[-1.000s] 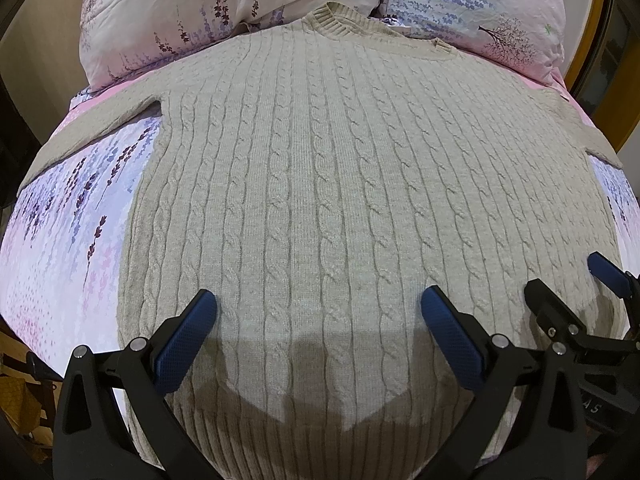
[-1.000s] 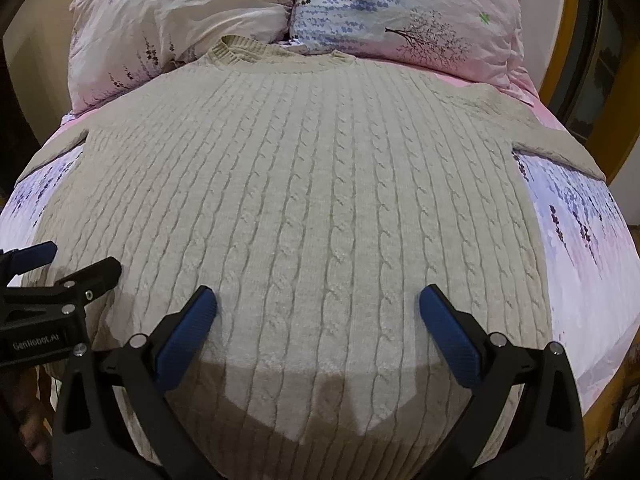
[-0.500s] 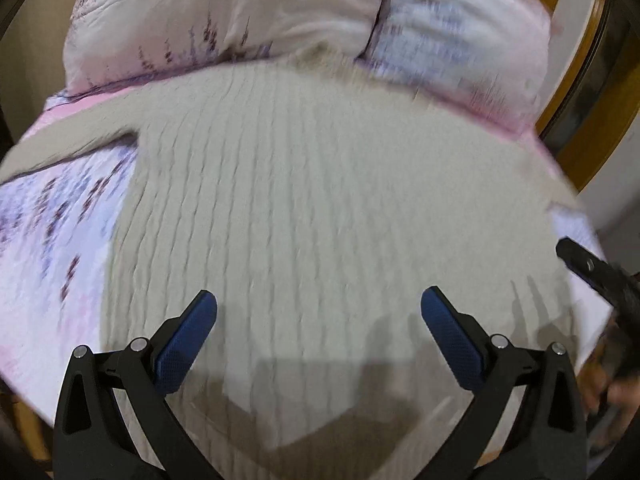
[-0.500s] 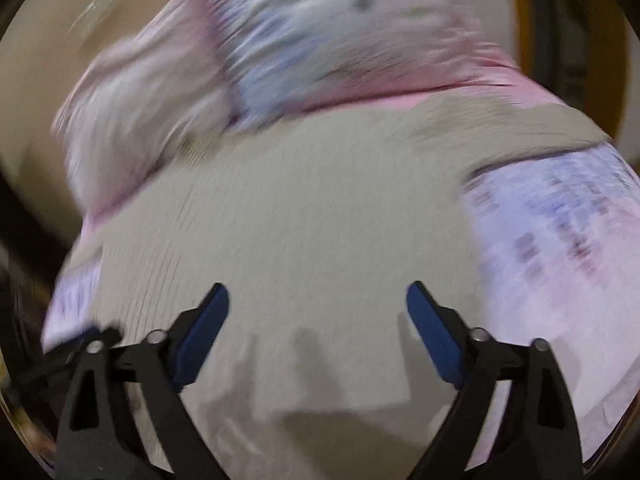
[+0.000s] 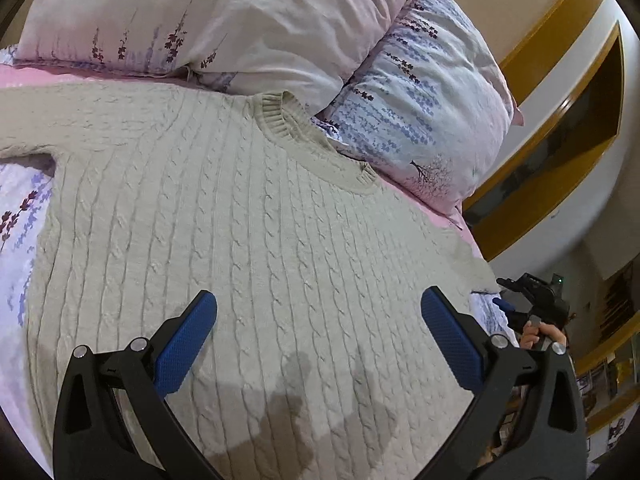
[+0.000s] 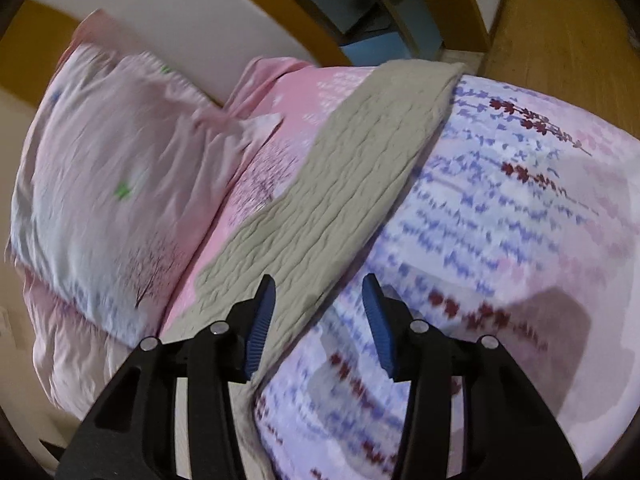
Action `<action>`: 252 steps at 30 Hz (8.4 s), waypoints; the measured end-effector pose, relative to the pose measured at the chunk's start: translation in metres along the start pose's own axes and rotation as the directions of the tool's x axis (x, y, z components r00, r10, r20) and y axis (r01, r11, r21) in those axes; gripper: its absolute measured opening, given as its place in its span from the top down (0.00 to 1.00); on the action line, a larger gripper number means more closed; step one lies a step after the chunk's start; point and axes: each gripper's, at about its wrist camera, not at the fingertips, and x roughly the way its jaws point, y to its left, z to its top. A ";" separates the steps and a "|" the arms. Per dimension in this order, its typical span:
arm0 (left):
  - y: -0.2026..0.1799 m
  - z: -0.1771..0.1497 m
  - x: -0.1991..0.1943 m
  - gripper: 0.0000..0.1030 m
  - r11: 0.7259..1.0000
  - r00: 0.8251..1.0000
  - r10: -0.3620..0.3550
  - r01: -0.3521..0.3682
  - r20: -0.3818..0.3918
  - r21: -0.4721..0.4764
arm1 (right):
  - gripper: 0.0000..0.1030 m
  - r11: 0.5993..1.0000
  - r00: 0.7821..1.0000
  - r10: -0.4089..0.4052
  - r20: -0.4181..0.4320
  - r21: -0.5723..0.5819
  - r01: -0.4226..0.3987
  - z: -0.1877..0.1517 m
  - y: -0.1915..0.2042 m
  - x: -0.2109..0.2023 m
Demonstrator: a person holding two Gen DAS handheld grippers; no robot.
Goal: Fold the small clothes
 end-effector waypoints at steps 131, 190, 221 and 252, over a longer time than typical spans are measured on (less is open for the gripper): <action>0.082 0.079 0.058 0.93 0.943 0.998 -0.026 0.004 -0.063 -0.332 | 0.86 0.897 0.987 -0.020 -0.158 -0.438 -0.052 -0.075 0.127 0.091; 0.242 0.074 -0.120 0.61 0.732 0.952 0.277 -0.124 0.127 -0.670 | 0.17 0.690 0.991 -0.101 -0.093 -0.724 0.003 -0.198 0.176 0.061; 0.224 0.131 -0.136 0.93 0.789 0.888 0.185 0.122 0.422 -0.602 | 0.15 0.718 0.990 -0.007 -0.143 -0.689 -0.095 -0.195 0.174 0.037; 0.094 0.066 -0.064 0.27 0.986 0.996 0.095 -0.094 -0.004 -0.134 | 0.44 0.174 0.884 0.141 -0.445 -0.868 -0.465 -0.352 0.344 0.047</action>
